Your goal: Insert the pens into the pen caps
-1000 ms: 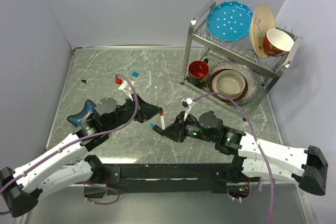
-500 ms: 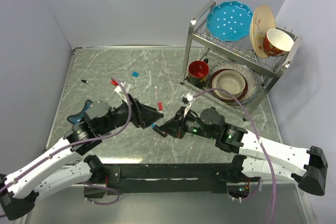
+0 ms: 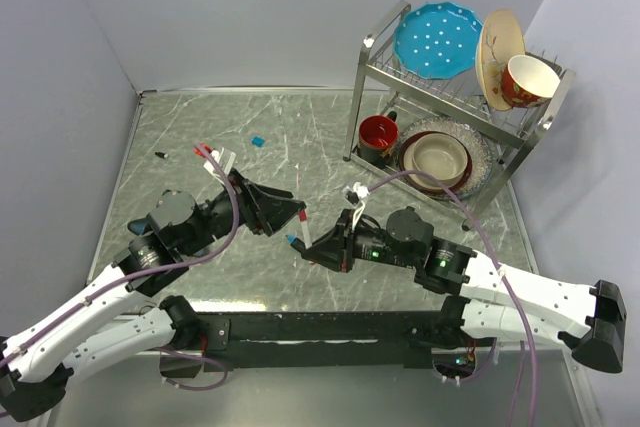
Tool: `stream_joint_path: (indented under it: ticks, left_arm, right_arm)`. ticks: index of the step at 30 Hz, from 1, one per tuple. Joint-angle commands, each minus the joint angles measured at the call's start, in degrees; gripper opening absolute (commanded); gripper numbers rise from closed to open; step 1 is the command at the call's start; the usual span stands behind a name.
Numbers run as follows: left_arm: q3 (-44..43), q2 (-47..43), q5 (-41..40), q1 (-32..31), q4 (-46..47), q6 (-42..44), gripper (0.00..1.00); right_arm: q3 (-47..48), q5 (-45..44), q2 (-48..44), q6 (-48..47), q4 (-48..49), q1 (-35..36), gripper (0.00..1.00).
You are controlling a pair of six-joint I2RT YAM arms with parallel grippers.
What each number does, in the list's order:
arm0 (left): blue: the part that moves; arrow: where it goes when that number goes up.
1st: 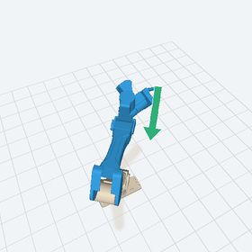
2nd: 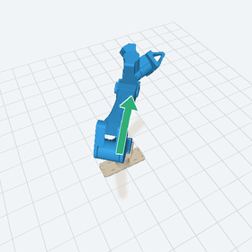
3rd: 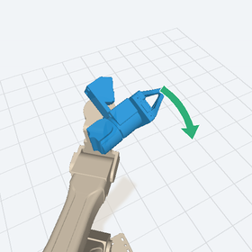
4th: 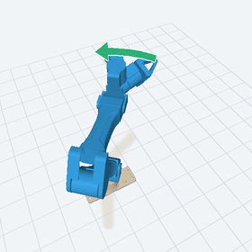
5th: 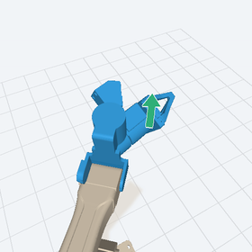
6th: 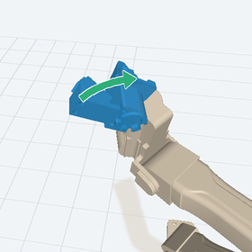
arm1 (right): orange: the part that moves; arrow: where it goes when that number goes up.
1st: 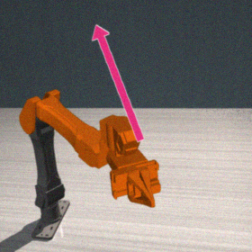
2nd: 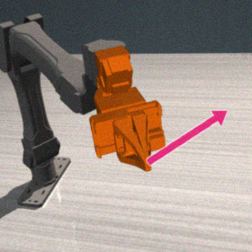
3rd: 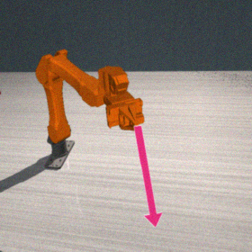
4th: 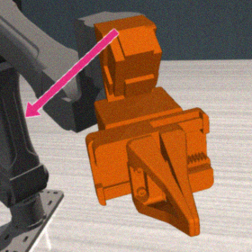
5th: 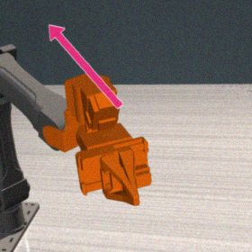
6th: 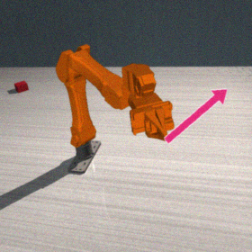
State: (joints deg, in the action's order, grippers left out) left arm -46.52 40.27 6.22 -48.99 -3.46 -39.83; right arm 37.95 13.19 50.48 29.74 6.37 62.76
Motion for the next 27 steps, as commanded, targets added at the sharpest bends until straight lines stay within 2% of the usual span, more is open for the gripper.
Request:
stream_joint_path:
  ticks: [1, 4, 7, 12, 19, 21, 22, 23, 25, 27]
  left_arm:
    - [0.2, 0.33, 2.3, -0.05, 4.7, 0.55, 0.58]
    - [0.55, 0.69, 4.5, -0.05, 4.26, 0.64, 0.45]
    - [1.52, 0.42, 4.94, -0.05, 4.25, -0.85, 0.41]
    - [4.51, -1.94, 5.65, -0.05, 5.13, -2.44, 0.4]
    - [5.92, -4.41, 5.99, -0.05, 4.96, -2.79, 0.19]
    - [6.27, -4.59, 6.7, -0.05, 5.05, -3.41, 0.24]
    - [6.44, -4.85, 6.96, -0.05, 5.13, -3.67, 0.41]
    - [6.62, -4.94, 7.23, -0.05, 4.87, -3.93, 0.5]
    - [6.62, -5.38, 7.14, -0.05, 4.08, -3.85, 0.62]
    - [6.36, -5.64, 6.44, -0.05, 3.55, -3.76, 0.66]
  right_arm:
    - [3.09, 0.61, 0.14, 0.58, 2.76, 0.96, 0.0]
    - [3.09, 0.52, 0.85, 1.2, 3.99, 1.57, 0.0]
    - [3.27, 0.17, 1.29, 1.81, 4.96, 1.75, 0.0]
    - [4.76, -0.45, 1.9, 1.55, 4.7, 1.84, 0.0]
    - [5.2, 0.26, 2.34, 1.64, 5.49, 1.84, 0.0]
    - [5.37, 0.34, 2.78, 1.55, 5.49, 1.84, 0.0]
    - [5.72, 0.61, 2.87, 1.47, 5.49, 1.84, 0.0]
    - [5.81, 0.7, 3.13, 1.38, 5.49, 1.84, 0.0]
    - [6.16, 1.05, 3.31, 1.46, 5.58, 1.75, 0.0]
    - [6.25, 1.22, 3.4, 1.46, 5.58, 1.92, 0.0]
